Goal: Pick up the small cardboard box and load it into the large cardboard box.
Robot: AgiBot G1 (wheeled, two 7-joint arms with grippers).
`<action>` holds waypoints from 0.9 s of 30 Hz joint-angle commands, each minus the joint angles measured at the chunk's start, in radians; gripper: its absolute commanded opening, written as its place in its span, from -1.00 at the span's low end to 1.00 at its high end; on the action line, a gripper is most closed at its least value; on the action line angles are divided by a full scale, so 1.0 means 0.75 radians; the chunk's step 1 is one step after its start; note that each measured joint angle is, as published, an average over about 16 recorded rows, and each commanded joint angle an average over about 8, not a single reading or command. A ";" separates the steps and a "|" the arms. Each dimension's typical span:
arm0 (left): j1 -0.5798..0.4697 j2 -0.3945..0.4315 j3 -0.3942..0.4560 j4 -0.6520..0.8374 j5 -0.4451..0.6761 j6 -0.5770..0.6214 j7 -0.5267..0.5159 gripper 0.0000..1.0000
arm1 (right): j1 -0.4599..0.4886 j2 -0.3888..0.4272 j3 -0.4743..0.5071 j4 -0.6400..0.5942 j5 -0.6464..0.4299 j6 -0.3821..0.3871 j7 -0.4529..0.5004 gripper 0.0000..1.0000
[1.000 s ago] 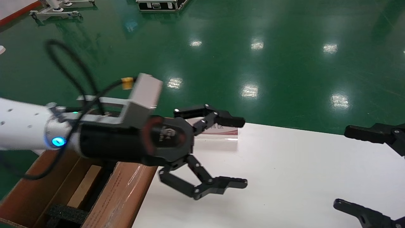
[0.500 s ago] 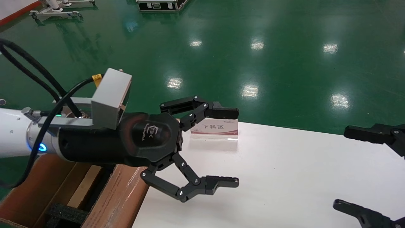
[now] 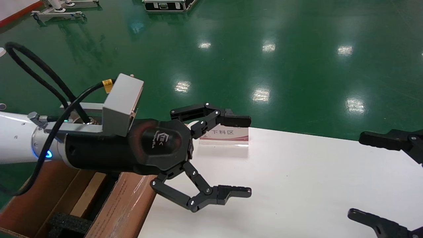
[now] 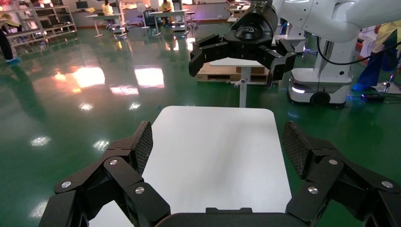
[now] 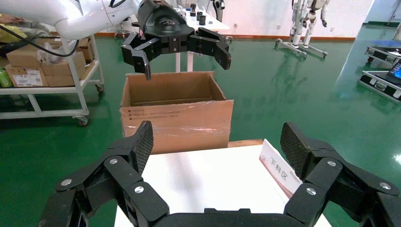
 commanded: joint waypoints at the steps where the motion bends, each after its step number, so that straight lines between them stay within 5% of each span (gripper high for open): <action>1: 0.000 0.000 0.000 0.000 0.000 0.000 0.000 1.00 | 0.000 0.000 0.001 0.000 -0.001 0.000 0.001 1.00; 27: 0.000 0.000 0.001 0.000 0.000 -0.001 0.000 1.00 | -0.001 0.000 0.001 0.000 -0.001 0.000 0.001 1.00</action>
